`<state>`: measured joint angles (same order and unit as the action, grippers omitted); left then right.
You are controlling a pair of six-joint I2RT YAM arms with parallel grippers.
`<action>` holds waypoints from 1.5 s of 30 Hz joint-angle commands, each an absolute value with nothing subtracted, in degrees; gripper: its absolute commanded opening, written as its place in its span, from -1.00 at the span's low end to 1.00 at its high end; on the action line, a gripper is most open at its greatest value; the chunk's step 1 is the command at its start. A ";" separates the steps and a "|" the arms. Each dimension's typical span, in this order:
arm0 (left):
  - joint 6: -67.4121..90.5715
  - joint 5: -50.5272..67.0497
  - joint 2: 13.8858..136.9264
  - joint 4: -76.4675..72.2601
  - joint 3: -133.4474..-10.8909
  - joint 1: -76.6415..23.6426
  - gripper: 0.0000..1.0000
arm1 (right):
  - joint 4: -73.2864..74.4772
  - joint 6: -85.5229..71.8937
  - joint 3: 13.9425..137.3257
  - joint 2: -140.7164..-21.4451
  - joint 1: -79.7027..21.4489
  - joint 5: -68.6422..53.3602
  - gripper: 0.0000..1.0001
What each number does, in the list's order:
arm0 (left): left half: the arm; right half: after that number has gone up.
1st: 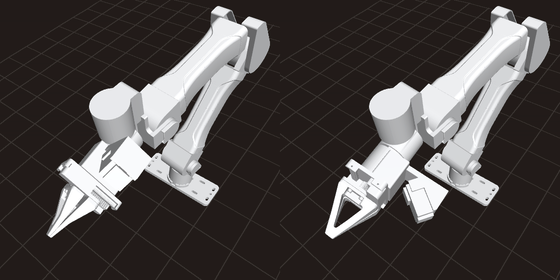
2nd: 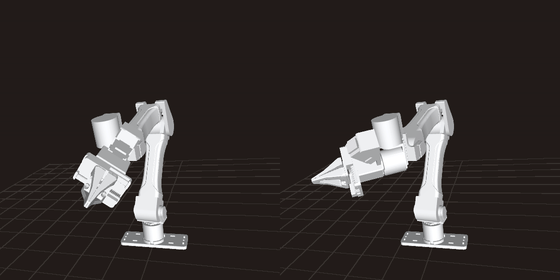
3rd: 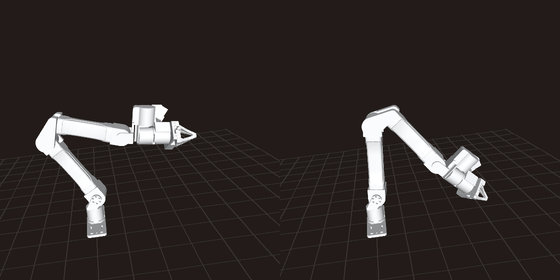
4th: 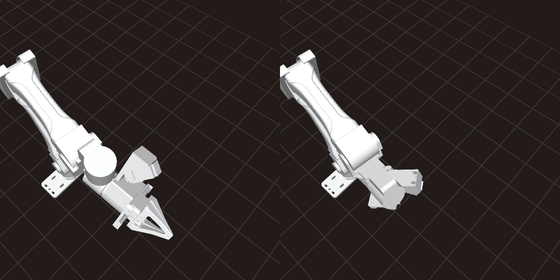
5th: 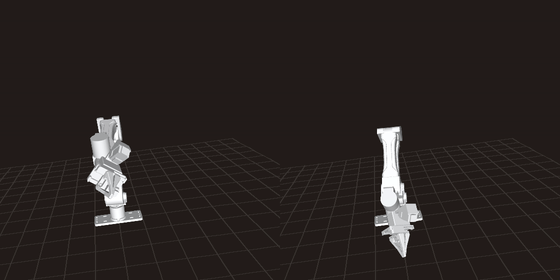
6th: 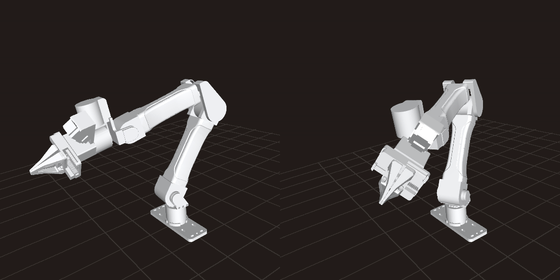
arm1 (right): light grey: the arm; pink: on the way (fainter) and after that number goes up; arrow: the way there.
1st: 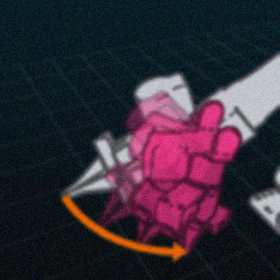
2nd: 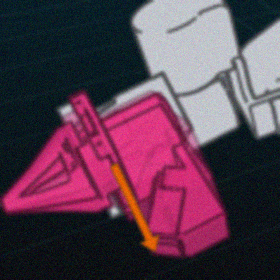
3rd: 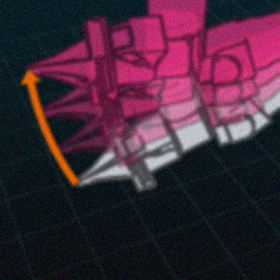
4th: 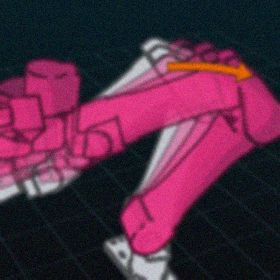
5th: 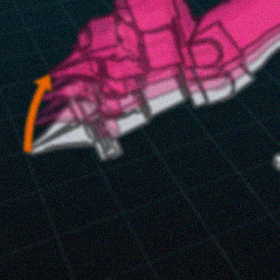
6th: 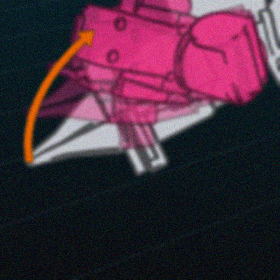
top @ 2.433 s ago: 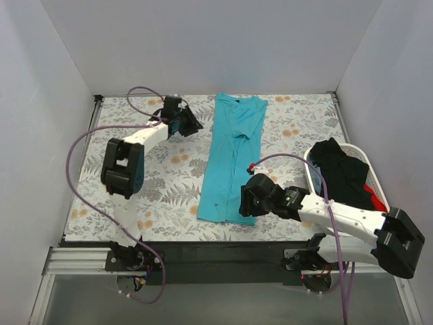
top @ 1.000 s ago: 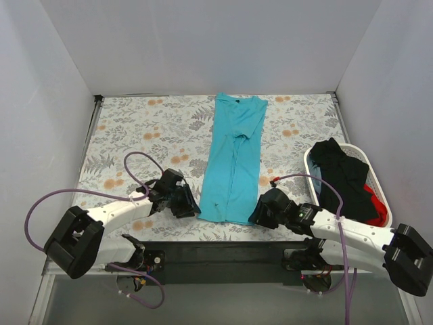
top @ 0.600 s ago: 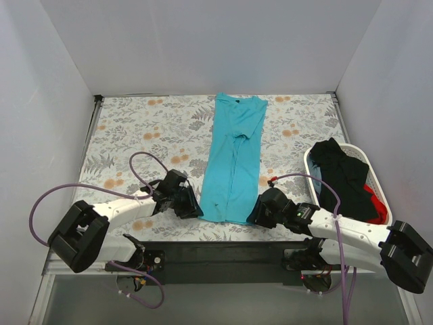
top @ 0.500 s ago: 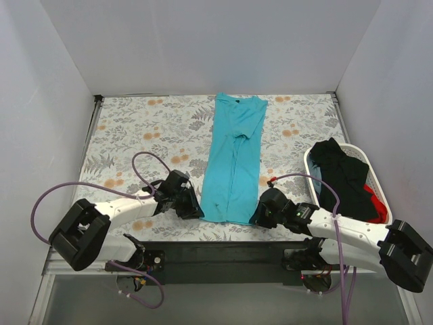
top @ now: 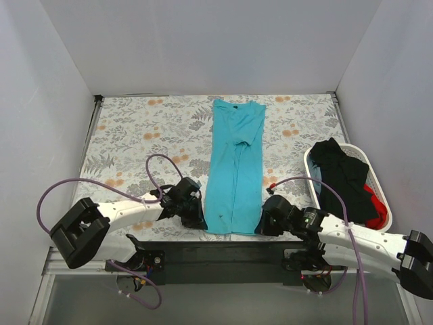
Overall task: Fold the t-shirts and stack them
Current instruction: Fold the tshirt
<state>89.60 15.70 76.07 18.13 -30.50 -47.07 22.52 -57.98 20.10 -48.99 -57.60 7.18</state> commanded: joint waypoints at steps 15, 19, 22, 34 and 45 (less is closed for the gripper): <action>82.09 10.55 86.99 25.23 -56.59 -40.27 -1.00 | 30.60 -35.61 49.47 -68.36 -49.50 20.66 -0.97; 82.44 11.34 93.94 22.42 -64.05 -35.78 -1.00 | 26.20 -30.33 54.83 -76.26 -41.42 18.64 -0.97; 82.79 11.07 98.86 21.19 -67.84 -33.75 -1.00 | 23.82 -27.52 59.23 -81.80 -37.90 18.28 -0.97; 82.88 12.21 112.93 20.39 -83.67 -29.01 -1.00 | 18.11 -24.43 69.25 -97.55 -29.28 14.33 -0.97; 81.04 15.20 119.08 20.39 -89.38 -24.53 -1.00 | 16.70 -22.59 74.00 -102.39 -23.82 9.67 -0.97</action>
<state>82.87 13.28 118.54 20.93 -86.37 -25.74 18.94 -23.92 71.22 -101.60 -24.77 11.40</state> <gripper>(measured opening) 0.026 0.029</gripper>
